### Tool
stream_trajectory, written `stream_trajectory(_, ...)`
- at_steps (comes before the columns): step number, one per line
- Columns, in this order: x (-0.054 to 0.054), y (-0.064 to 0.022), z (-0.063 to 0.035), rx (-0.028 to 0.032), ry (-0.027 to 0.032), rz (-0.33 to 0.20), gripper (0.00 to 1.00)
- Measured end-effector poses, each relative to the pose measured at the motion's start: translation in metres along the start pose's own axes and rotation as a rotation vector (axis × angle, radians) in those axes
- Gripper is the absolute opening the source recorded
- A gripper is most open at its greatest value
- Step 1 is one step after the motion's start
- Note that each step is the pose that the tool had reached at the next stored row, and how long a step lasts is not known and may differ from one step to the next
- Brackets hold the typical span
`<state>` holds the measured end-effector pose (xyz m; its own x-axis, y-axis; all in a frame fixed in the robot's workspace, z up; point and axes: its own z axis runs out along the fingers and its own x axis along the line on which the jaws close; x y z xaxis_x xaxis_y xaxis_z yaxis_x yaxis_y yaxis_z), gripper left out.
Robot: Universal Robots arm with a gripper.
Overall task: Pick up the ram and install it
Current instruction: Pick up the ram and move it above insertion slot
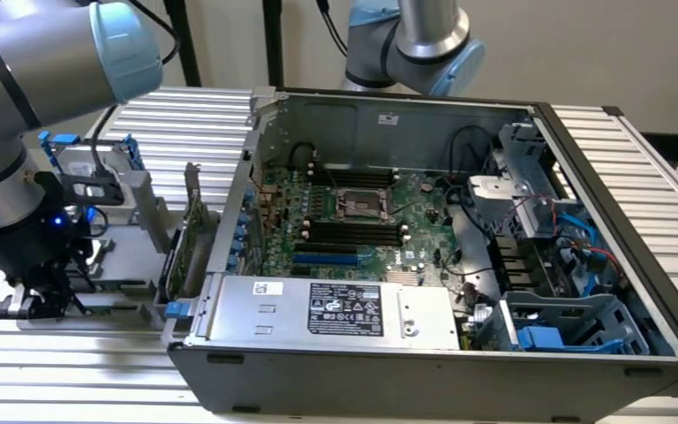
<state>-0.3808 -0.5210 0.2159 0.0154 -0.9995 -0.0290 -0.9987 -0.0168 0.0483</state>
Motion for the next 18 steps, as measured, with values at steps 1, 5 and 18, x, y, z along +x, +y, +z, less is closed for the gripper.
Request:
stream_trajectory(1,0.000,-0.0001,0.0018,0.0005,0.0000,0.000,0.36)
stream_trajectory(5,0.001,-0.0004,0.0091,0.0048,0.0002,0.000,0.36)
stream_trajectory(18,0.002,-0.0007,0.0178,0.0125,-0.0095,-0.001,0.36)
